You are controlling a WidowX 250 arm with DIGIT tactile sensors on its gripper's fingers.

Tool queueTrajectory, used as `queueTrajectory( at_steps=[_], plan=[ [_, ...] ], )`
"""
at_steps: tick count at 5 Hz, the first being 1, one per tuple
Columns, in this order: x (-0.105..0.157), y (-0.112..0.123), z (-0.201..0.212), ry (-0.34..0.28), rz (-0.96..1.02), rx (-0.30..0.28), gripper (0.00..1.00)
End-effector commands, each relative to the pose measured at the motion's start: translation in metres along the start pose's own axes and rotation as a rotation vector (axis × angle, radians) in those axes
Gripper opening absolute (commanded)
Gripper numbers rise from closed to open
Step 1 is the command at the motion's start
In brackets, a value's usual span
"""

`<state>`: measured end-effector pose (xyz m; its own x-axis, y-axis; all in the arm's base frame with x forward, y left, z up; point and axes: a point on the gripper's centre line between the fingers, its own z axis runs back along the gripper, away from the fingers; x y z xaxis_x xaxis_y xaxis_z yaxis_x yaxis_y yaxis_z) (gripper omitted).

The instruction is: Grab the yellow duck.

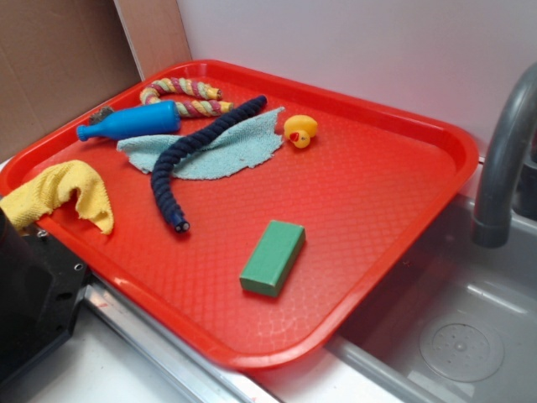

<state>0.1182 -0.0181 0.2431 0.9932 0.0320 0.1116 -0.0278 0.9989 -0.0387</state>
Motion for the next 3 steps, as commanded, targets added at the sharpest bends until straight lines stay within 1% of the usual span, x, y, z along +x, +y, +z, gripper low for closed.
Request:
queueTrajectory(
  at_steps=[1,2,3],
  plan=[
    [0.0,0.0,0.0,0.0,0.0,0.0,1.0],
    [0.042,0.012,-0.042,-0.079,-0.042,0.039,1.0],
    [0.091,0.009,-0.068,-0.105,-0.102,0.035,1.0]
  ],
)
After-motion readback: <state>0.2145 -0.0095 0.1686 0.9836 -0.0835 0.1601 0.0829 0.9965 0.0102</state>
